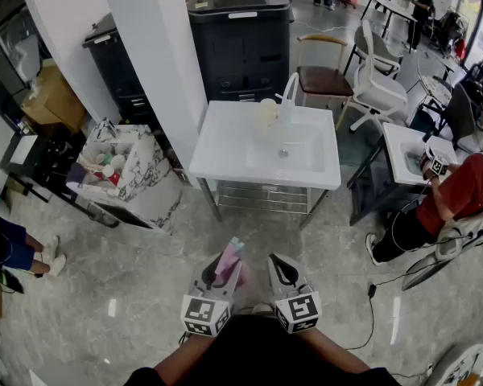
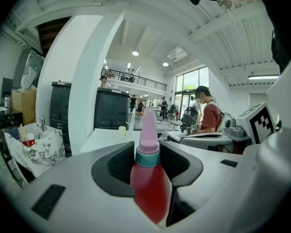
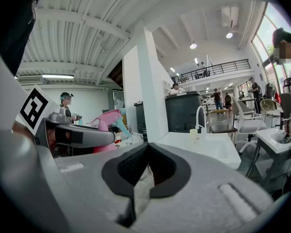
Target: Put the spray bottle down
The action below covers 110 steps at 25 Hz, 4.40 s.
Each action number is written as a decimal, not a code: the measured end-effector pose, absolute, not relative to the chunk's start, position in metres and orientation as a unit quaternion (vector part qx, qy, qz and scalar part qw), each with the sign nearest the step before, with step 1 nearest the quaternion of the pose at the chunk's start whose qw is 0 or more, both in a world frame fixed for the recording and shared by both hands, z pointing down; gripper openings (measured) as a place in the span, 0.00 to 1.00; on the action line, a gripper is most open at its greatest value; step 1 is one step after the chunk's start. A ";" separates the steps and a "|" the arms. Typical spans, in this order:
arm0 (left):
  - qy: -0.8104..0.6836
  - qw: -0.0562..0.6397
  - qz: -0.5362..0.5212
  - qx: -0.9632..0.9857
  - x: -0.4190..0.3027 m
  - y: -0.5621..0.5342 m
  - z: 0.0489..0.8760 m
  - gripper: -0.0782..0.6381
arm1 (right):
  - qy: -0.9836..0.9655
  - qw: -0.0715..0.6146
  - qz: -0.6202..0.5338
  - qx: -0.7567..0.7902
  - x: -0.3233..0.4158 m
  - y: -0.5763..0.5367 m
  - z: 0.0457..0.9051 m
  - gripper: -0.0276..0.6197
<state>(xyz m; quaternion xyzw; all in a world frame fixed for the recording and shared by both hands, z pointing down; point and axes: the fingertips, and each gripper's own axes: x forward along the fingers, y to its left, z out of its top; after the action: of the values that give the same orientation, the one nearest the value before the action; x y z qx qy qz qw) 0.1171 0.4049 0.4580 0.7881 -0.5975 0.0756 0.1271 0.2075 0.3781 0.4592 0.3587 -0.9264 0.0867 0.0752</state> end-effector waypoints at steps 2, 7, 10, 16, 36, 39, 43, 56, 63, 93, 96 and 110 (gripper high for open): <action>-0.600 0.126 0.075 0.786 0.125 0.408 0.463 0.35 | -0.930 0.069 0.096 0.349 0.213 0.382 0.463 0.04; -0.609 0.132 0.067 0.779 0.132 0.413 0.462 0.35 | -0.930 0.058 0.108 0.346 0.225 0.372 0.461 0.04; -0.608 0.132 0.070 0.779 0.124 0.411 0.465 0.35 | -0.928 0.062 0.109 0.351 0.219 0.368 0.465 0.04; -0.604 0.150 0.066 0.780 0.096 0.396 0.476 0.35 | -0.920 0.089 0.132 0.358 0.199 0.364 0.490 0.04; -0.527 0.173 0.064 0.829 -0.067 0.188 0.475 0.35 | -0.872 0.116 0.141 0.455 0.060 0.181 0.480 0.04; -0.513 0.172 0.068 0.838 -0.091 0.160 0.474 0.35 | -0.867 0.109 0.145 0.464 0.037 0.161 0.477 0.04; -0.496 0.175 0.065 0.848 -0.117 0.131 0.475 0.35 | -0.866 0.085 0.138 0.473 0.010 0.137 0.468 0.04; -0.499 0.178 0.028 0.848 -0.179 0.054 0.468 0.35 | -0.849 0.087 0.157 0.497 -0.038 0.069 0.477 0.04; -0.527 0.179 0.042 0.830 -0.191 0.000 0.482 0.35 | -0.866 0.074 0.142 0.475 -0.059 0.004 0.488 0.04; -0.551 0.106 0.118 0.819 -0.122 -0.332 0.563 0.35 | -0.883 0.061 0.178 0.430 -0.005 -0.283 0.559 0.04; -0.535 0.091 0.140 0.828 -0.109 -0.353 0.581 0.35 | -0.878 0.057 0.183 0.438 0.000 -0.301 0.564 0.04; -0.540 0.119 0.098 0.827 -0.090 -0.431 0.625 0.35 | -0.868 0.081 0.218 0.438 0.001 -0.329 0.602 0.04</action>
<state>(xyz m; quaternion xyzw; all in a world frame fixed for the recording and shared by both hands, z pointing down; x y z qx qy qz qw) -0.0896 -0.4312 0.6253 0.8274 -0.5401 0.0980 0.1187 0.0007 -0.3295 0.6024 0.4378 -0.8684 0.2184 0.0806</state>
